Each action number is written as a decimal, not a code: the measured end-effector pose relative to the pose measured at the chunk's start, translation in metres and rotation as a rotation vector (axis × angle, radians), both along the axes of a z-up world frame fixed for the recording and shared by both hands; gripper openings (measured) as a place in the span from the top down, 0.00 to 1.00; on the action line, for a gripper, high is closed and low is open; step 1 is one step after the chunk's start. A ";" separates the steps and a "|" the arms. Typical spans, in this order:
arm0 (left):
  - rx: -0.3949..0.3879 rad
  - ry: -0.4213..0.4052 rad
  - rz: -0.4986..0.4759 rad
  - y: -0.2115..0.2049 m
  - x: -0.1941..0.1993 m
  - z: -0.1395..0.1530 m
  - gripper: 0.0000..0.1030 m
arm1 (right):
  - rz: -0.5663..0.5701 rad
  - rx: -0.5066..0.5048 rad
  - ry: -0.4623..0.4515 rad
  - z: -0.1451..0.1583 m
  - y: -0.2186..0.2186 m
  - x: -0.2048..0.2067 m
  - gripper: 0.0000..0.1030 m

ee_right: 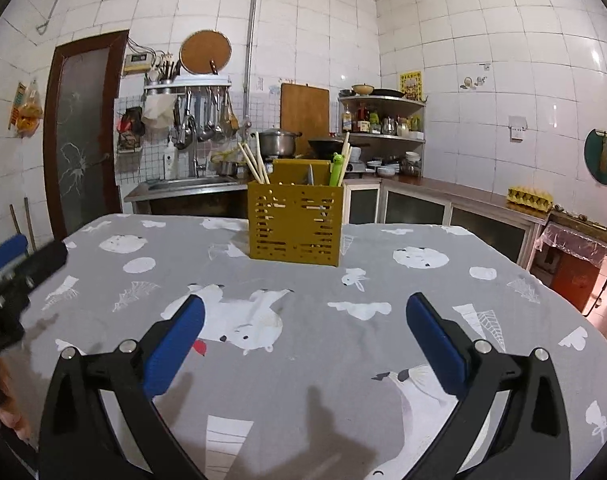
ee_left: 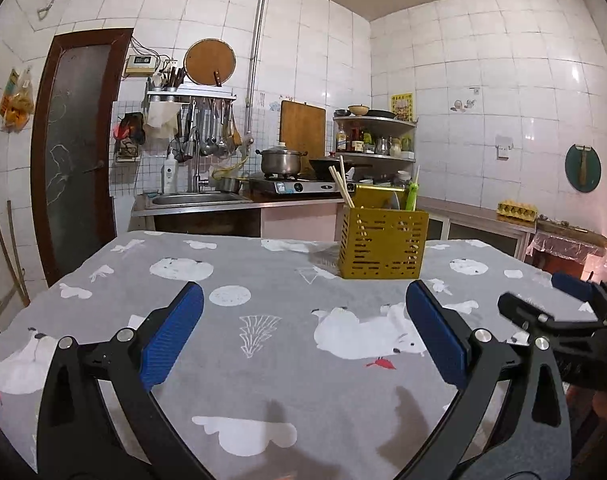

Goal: Organize utensils

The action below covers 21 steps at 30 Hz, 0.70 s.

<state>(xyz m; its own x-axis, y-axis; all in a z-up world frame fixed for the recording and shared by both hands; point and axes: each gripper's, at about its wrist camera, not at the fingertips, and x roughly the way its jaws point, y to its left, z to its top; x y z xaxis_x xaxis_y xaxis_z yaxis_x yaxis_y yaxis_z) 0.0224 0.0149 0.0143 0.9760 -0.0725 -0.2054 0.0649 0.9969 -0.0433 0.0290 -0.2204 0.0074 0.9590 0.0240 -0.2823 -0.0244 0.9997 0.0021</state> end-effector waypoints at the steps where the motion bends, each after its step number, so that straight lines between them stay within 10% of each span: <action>1: 0.001 0.005 0.004 0.000 0.001 -0.001 0.05 | -0.001 0.005 0.000 -0.001 0.000 0.000 0.04; 21: 0.020 0.006 0.007 -0.002 -0.002 -0.005 0.05 | -0.087 0.017 -0.109 0.002 -0.007 -0.021 0.04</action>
